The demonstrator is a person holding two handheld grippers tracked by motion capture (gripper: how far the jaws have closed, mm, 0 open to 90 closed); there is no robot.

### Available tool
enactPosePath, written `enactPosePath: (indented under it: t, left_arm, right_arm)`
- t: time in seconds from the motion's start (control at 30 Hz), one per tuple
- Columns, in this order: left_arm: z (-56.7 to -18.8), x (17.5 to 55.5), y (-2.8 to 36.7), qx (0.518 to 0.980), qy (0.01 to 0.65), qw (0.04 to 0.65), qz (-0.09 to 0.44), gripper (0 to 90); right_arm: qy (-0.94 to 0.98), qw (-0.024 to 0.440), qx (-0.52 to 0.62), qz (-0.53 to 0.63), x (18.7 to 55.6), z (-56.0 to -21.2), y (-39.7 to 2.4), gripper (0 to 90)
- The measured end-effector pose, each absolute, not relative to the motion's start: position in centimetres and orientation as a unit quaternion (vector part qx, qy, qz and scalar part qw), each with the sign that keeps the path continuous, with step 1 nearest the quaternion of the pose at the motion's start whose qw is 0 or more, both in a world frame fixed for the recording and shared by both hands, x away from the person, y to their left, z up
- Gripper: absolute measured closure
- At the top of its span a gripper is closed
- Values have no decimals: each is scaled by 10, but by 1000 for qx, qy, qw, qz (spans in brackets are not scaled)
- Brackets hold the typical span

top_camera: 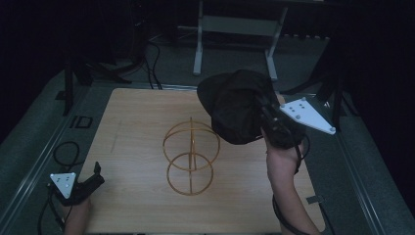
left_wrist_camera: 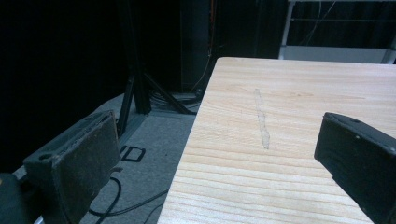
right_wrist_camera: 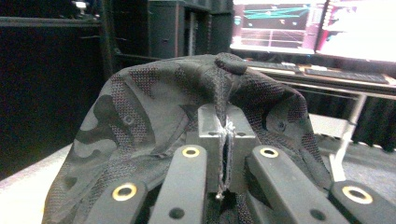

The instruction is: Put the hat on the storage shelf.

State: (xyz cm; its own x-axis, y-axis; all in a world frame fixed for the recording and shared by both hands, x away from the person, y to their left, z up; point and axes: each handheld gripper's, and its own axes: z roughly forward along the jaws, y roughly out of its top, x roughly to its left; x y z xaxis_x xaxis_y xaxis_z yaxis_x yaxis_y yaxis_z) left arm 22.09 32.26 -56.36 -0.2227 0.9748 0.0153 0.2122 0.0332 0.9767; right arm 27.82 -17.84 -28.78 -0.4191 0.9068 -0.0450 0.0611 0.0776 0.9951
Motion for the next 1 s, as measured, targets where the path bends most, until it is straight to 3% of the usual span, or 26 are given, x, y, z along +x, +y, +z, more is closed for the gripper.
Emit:
enactPosePath:
  t: [1.0]
  left_arm:
    - [-564,221,323,491,604,388,494,6]
  right_arm:
    - [669,307,303,605,254,-289,-98,878]
